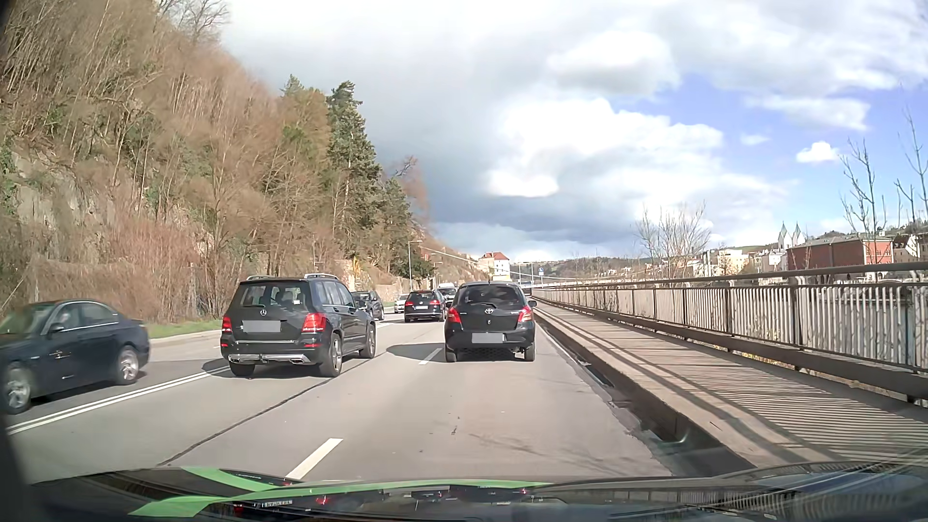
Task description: Follow the waypoints while adhering to traffic rules and regulations
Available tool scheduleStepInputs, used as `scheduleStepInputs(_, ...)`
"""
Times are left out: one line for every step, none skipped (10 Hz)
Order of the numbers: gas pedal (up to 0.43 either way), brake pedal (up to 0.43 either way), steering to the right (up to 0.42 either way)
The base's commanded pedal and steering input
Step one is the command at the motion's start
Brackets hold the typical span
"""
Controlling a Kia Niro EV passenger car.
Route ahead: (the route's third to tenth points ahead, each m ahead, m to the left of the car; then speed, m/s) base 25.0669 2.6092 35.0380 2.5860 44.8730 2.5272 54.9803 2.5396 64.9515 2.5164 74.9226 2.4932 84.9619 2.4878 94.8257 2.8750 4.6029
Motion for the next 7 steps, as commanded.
scheduleStepInputs(0.000,0.000,0.000)
scheduleStepInputs(0.000,0.006,0.000)
scheduleStepInputs(0.000,0.012,0.000)
scheduleStepInputs(0.000,0.024,0.000)
scheduleStepInputs(0.000,0.012,0.000)
scheduleStepInputs(0.000,0.006,0.000)
scheduleStepInputs(0.000,0.000,0.000)
